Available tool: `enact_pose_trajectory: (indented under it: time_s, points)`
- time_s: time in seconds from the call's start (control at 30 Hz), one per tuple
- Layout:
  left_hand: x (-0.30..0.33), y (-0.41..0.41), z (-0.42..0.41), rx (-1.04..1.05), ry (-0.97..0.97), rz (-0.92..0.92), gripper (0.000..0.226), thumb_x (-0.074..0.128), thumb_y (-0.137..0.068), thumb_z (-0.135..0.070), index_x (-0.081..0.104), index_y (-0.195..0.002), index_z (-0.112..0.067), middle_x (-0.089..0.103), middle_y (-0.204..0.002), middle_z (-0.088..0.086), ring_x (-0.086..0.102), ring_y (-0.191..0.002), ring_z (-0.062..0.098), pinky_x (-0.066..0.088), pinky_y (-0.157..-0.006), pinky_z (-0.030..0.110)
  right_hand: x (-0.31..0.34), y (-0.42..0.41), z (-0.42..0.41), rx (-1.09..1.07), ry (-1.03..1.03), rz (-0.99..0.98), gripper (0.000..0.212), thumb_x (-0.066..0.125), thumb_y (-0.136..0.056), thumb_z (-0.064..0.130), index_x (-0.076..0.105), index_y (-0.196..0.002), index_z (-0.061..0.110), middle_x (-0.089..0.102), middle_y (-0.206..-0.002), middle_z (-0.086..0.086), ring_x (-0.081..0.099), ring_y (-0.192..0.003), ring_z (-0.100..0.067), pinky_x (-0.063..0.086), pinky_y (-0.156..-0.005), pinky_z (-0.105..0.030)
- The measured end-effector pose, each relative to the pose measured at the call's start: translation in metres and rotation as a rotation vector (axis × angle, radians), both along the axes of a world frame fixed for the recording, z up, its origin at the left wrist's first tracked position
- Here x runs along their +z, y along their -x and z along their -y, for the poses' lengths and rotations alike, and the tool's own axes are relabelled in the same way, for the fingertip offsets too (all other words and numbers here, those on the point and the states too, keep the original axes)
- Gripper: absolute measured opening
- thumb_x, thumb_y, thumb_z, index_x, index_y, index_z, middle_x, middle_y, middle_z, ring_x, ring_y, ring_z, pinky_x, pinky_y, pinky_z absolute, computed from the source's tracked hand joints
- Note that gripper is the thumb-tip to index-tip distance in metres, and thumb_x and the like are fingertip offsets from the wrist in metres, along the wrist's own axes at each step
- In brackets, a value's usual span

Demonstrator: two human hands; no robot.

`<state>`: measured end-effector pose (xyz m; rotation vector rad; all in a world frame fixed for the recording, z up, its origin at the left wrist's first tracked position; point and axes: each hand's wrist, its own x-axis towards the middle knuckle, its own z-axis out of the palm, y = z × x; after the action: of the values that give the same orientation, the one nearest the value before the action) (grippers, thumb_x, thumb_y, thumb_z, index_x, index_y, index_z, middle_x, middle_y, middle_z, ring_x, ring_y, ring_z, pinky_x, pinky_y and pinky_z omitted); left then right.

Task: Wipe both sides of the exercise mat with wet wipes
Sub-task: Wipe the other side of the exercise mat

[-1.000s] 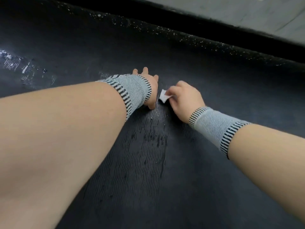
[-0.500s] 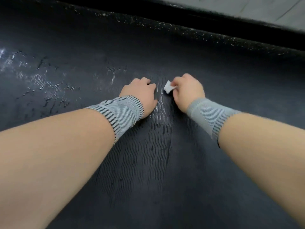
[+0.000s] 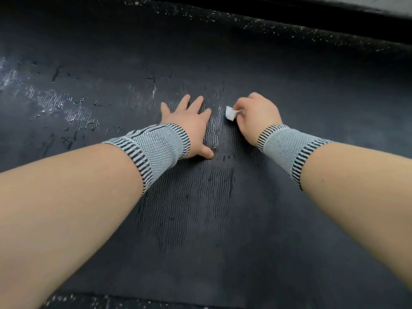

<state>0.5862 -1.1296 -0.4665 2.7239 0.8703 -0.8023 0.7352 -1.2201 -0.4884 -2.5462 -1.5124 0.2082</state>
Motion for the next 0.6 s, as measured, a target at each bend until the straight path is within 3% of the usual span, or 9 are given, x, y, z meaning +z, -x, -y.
enact_pose_trajectory:
  time_s: [0.1,0.27,0.33,0.43,0.5,0.6]
  points:
    - [0.000,0.009,0.006,0.015,0.000,0.075,0.102,0.066,-0.075,-0.069,0.017,-0.155,-0.027,0.003,-0.164,-0.001,-0.001,-0.151,0.025,0.013,-0.113,0.067,0.000,0.035,0.041,0.115,-0.016,-0.034,0.024,0.047,-0.091,0.018,0.062,-0.110,0.017,0.053,-0.106,-0.006,0.056,-0.094,-0.028,0.039,-0.076,-0.031]
    - [-0.004,0.029,0.020,-0.036,-0.057,0.146,0.075,0.052,-0.089,-0.062,0.029,-0.150,-0.026,0.019,-0.160,0.000,0.016,-0.147,0.024,0.017,-0.113,0.065,0.008,0.082,0.114,0.412,0.012,-0.223,0.016,0.053,-0.076,0.013,0.067,-0.084,0.011,0.056,-0.081,-0.008,0.059,-0.059,-0.031,0.045,-0.049,-0.029]
    - [-0.003,0.038,0.024,-0.050,-0.040,0.133,0.076,0.051,-0.090,-0.061,0.026,-0.152,-0.025,0.016,-0.161,0.000,0.015,-0.147,0.025,0.016,-0.114,0.065,0.008,0.074,0.102,0.411,0.022,-0.157,0.016,0.054,-0.080,0.010,0.067,-0.090,0.011,0.056,-0.088,-0.011,0.060,-0.069,-0.035,0.047,-0.056,-0.034]
    - [0.004,0.050,0.032,-0.083,0.016,0.089,0.089,0.056,-0.083,-0.066,0.023,-0.153,-0.023,0.011,-0.162,0.001,0.011,-0.149,0.025,0.015,-0.114,0.065,0.007,0.054,0.064,0.147,0.052,-0.065,0.024,0.045,-0.093,0.018,0.061,-0.111,0.017,0.052,-0.110,-0.008,0.057,-0.097,-0.032,0.044,-0.079,-0.035]
    - [0.006,0.057,0.039,-0.114,0.023,0.059,0.095,0.059,-0.080,-0.069,0.020,-0.154,-0.022,0.009,-0.163,0.001,0.008,-0.149,0.024,0.014,-0.114,0.066,0.008,0.051,0.053,0.050,0.052,-0.059,0.026,0.042,-0.094,0.020,0.060,-0.114,0.018,0.051,-0.112,-0.007,0.056,-0.099,-0.031,0.043,-0.081,-0.035]
    - [0.007,0.069,0.052,-0.191,0.005,0.011,0.101,0.060,-0.079,-0.070,0.015,-0.155,-0.021,0.004,-0.163,0.001,0.004,-0.150,0.023,0.014,-0.115,0.065,0.004,0.074,0.078,0.093,0.032,-0.050,0.025,0.046,-0.091,0.017,0.061,-0.111,0.015,0.052,-0.107,-0.009,0.056,-0.092,-0.033,0.043,-0.076,-0.036]
